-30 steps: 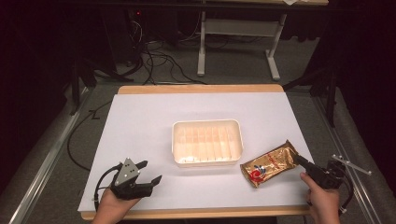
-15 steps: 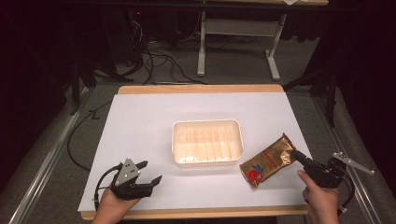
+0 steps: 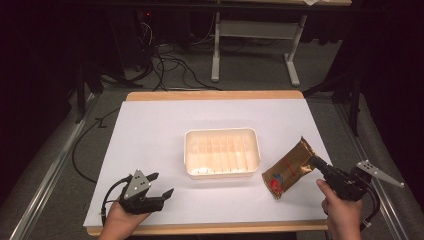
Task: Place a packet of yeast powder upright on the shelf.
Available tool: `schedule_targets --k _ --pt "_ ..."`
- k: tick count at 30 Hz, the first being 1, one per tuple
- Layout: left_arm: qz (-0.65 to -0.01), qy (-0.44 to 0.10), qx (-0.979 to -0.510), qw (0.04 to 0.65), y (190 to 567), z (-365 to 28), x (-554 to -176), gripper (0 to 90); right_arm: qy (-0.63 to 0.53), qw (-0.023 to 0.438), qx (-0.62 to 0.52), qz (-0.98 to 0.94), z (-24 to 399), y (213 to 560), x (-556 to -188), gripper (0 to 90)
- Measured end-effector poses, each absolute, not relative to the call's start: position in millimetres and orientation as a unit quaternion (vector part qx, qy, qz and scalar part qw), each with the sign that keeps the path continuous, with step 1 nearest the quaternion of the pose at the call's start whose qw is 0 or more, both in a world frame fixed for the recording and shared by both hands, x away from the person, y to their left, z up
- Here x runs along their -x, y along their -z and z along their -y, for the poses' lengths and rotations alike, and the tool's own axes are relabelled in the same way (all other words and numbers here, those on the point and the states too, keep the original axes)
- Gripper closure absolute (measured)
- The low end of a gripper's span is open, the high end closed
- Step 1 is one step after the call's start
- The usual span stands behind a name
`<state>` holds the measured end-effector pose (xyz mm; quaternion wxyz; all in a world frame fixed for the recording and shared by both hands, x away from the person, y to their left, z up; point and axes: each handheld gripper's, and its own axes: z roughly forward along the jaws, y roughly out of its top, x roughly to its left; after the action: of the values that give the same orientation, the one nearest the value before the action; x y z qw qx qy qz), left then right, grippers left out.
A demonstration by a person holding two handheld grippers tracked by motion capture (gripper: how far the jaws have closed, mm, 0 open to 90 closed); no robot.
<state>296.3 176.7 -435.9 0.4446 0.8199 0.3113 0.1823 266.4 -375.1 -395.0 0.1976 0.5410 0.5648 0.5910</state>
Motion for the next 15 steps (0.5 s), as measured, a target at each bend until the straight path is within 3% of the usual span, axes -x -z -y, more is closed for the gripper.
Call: schedule_targets --k 15 --pt "-0.312 -0.182 -0.82 0.445 436.4 -177.3 -296.2 27.5 -0.591 0.266 -0.499 -0.576 360.6 370.8 -264.9 90.0"
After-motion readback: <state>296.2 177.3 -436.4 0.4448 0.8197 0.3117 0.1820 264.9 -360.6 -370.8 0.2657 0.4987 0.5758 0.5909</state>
